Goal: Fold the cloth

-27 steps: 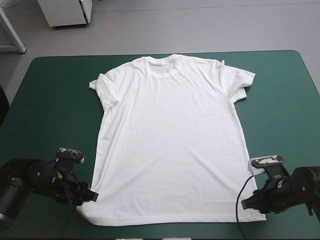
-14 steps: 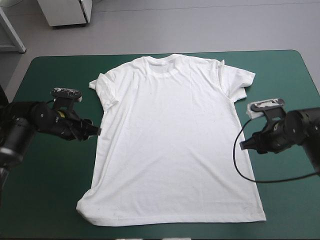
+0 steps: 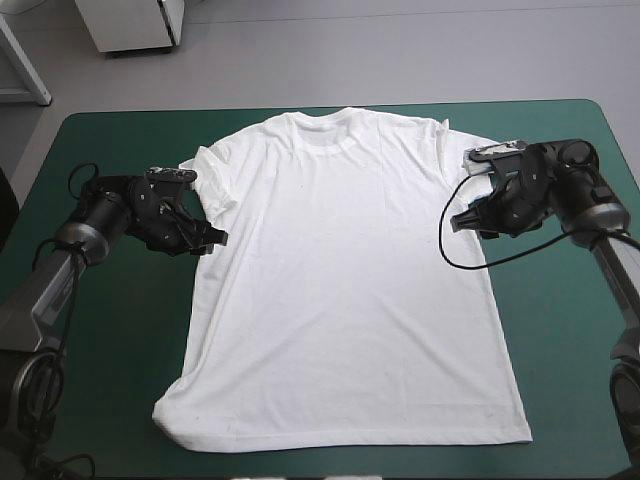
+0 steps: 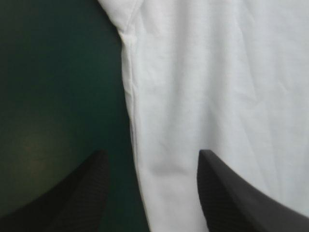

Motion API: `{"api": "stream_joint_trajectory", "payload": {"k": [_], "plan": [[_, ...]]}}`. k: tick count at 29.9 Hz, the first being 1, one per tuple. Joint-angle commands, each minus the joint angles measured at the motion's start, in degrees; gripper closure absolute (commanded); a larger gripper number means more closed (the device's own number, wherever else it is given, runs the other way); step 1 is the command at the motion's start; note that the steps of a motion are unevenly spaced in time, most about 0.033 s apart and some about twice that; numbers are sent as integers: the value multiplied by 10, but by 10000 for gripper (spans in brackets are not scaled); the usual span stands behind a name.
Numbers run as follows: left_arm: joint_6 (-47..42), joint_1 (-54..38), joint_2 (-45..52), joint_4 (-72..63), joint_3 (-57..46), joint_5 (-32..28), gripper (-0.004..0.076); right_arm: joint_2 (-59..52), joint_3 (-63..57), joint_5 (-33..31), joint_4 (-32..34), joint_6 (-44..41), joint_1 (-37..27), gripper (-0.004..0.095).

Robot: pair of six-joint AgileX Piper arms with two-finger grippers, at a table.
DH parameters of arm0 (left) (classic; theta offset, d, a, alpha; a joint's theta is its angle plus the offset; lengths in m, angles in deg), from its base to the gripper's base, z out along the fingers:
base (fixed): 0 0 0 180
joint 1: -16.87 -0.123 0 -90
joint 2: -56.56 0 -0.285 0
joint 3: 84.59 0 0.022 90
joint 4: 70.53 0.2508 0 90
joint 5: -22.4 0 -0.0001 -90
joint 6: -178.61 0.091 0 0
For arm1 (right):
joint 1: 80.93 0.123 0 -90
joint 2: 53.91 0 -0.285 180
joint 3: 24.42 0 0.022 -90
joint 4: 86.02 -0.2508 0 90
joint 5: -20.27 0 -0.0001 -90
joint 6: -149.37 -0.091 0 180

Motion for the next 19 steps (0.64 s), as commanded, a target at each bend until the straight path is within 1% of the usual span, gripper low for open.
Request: {"api": "stream_joint_trajectory", "payload": {"k": [1,3,7,10,12,17,19], "plan": [[5,0,-11,-10,35,-37,314,1,40,22,0,6,1,463],[6,0,-31,-9,51,-41,314,11,48,29,0,6,1,463],[7,0,-73,-1,94,-31,314,21,53,37,-3,6,0,462],[8,0,-101,0,123,0,314,32,53,38,0,6,0,462],[9,0,-116,1,128,19,314,39,54,44,0,8,0,462],[9,0,-126,1,128,19,316,68,68,55,0,9,0,462],[9,0,-127,2,128,18,342,80,76,55,0,9,0,463]]}}
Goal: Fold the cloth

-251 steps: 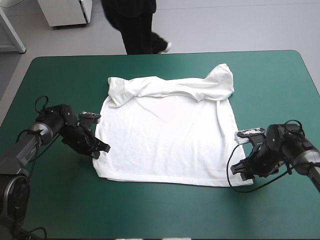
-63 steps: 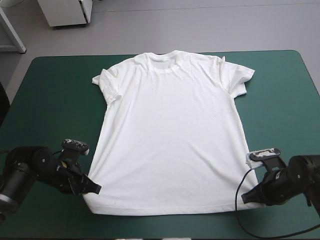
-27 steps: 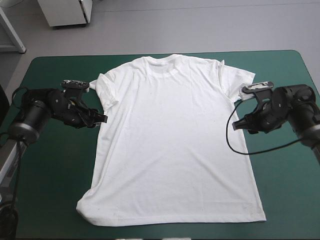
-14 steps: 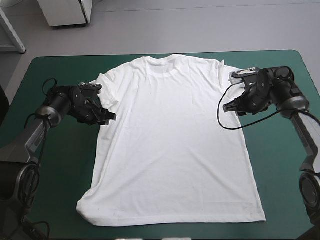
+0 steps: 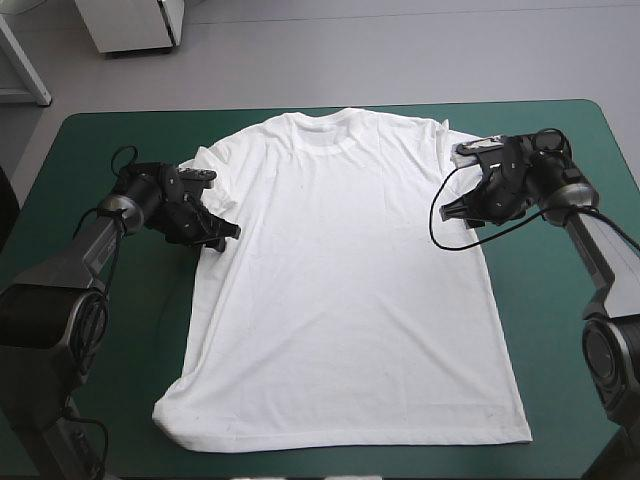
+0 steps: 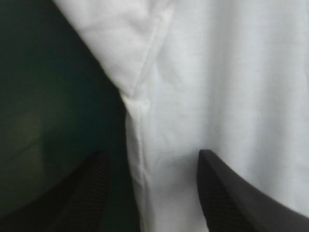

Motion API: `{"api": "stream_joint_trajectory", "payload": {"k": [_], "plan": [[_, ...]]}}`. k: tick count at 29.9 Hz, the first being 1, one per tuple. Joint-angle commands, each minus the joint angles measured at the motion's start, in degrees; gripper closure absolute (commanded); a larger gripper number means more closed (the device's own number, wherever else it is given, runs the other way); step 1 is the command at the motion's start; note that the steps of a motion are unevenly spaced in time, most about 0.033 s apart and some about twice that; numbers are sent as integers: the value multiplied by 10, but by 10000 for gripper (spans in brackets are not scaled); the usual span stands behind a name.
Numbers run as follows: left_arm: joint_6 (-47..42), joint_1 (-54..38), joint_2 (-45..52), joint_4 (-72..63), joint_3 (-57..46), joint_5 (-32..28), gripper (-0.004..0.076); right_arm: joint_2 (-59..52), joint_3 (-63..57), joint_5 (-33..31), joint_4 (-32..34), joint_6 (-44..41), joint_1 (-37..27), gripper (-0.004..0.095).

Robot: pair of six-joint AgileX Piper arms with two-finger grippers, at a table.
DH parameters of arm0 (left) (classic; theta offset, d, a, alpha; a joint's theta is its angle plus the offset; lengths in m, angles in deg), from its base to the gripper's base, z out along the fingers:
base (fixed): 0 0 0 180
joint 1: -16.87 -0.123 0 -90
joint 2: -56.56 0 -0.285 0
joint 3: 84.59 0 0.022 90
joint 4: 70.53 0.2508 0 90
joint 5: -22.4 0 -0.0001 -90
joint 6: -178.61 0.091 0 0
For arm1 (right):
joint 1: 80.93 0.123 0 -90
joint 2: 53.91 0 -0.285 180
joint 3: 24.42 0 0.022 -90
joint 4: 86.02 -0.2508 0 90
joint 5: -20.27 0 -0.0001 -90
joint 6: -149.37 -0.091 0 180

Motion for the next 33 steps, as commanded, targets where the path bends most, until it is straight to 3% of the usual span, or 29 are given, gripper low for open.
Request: {"api": "stream_joint_trajectory", "payload": {"k": [1,8,30,33], "plan": [[2,0,28,-4,17,-6,375,-3,30,18,0,7,0,462],[22,0,9,-12,16,-4,744,31,54,15,-5,9,-29,463],[53,0,7,-35,17,4,746,123,54,-10,-113,63,-50,463],[54,0,7,-36,17,4,746,135,54,-20,-130,63,-50,534]]}}
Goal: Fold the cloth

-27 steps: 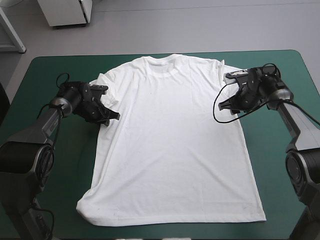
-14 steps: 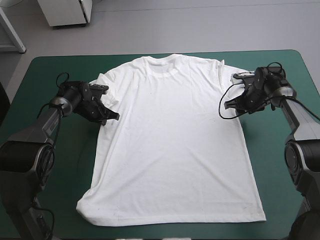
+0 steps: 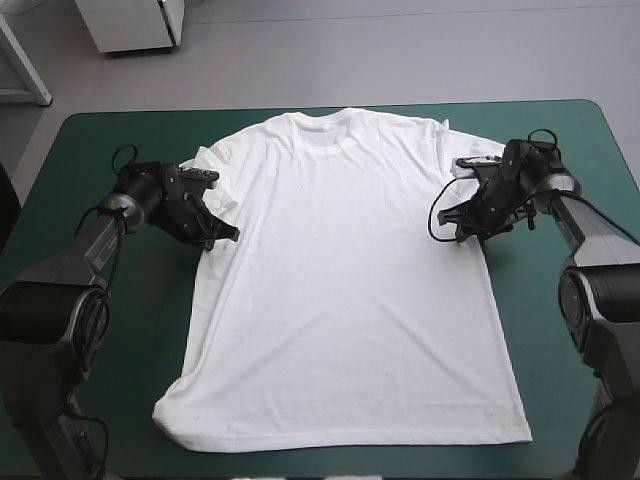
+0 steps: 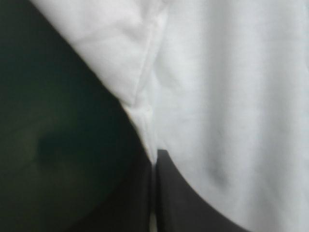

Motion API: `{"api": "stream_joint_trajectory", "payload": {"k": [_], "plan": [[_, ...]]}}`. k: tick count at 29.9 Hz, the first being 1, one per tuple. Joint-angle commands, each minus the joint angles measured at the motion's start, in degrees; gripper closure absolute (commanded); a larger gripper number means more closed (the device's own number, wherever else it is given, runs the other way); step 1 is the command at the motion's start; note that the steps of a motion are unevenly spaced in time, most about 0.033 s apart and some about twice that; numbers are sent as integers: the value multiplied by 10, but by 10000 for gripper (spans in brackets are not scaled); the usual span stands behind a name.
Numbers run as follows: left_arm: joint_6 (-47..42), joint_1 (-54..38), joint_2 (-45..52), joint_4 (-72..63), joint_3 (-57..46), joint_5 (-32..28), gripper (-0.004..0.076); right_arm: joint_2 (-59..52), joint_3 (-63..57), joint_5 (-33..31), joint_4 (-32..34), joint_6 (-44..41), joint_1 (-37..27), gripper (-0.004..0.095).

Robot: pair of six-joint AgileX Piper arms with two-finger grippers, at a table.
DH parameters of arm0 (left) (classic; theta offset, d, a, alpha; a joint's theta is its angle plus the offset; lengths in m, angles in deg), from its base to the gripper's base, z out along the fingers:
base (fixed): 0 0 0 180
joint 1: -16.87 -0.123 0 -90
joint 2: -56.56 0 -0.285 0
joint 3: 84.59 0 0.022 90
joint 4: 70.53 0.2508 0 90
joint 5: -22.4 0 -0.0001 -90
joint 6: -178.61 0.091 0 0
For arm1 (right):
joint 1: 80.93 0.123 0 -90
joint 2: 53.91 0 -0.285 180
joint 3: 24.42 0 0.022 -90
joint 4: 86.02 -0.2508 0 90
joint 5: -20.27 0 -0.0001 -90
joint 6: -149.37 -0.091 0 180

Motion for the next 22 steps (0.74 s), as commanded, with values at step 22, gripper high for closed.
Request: {"api": "stream_joint_trajectory", "payload": {"k": [22], "plan": [[25,2,97,-45,68,54,746,-19,134,-84,-33,16,34,920]]}}
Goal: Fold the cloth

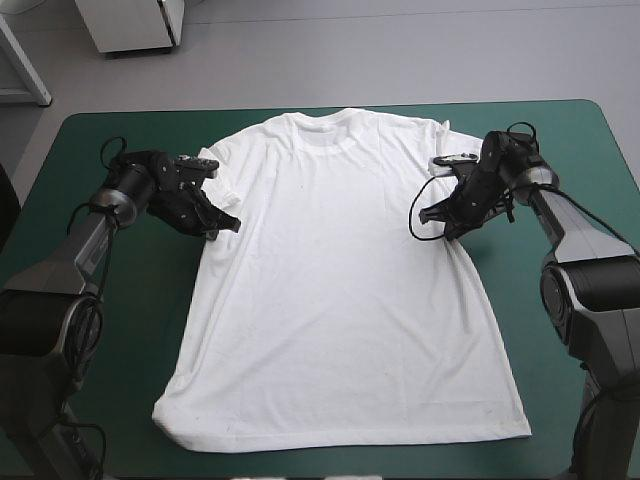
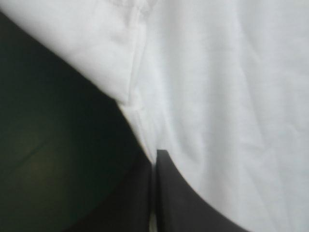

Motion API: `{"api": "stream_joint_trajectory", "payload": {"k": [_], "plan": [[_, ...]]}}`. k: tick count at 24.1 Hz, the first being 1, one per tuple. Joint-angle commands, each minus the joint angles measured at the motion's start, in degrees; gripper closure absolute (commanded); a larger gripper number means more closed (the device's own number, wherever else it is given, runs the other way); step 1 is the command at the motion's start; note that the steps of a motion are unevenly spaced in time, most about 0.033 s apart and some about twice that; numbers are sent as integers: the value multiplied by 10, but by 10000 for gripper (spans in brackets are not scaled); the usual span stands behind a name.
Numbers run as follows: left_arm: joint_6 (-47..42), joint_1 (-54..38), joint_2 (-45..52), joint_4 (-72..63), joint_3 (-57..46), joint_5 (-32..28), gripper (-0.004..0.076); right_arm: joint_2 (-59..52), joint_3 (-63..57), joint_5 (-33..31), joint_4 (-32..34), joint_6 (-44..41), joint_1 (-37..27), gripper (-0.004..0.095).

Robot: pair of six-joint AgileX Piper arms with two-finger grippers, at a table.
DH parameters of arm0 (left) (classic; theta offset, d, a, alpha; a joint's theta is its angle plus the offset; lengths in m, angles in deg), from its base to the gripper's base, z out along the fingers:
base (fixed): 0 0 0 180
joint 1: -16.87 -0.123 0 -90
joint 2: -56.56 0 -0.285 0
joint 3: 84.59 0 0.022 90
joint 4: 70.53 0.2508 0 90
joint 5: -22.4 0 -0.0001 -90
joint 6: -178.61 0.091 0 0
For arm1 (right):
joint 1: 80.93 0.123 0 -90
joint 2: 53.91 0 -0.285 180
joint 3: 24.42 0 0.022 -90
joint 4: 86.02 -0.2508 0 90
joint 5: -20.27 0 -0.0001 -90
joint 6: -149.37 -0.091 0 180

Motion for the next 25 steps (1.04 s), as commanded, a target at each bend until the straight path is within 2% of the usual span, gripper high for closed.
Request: {"api": "stream_joint_trajectory", "payload": {"k": [1,8,16,18,22,25], "plan": [[2,2,74,-13,43,17,746,-62,68,-21,-13,-4,-1,920],[-2,2,159,-4,103,48,746,-161,134,-24,-8,-18,-24,921],[0,2,253,1,212,66,746,-284,148,-9,-7,-18,-38,921],[0,2,281,13,237,64,746,-324,148,12,2,-17,-38,921],[-2,2,318,37,242,18,746,-386,148,82,30,-21,-38,921],[-2,2,304,39,242,-29,746,-391,148,179,29,-21,-38,921]]}}
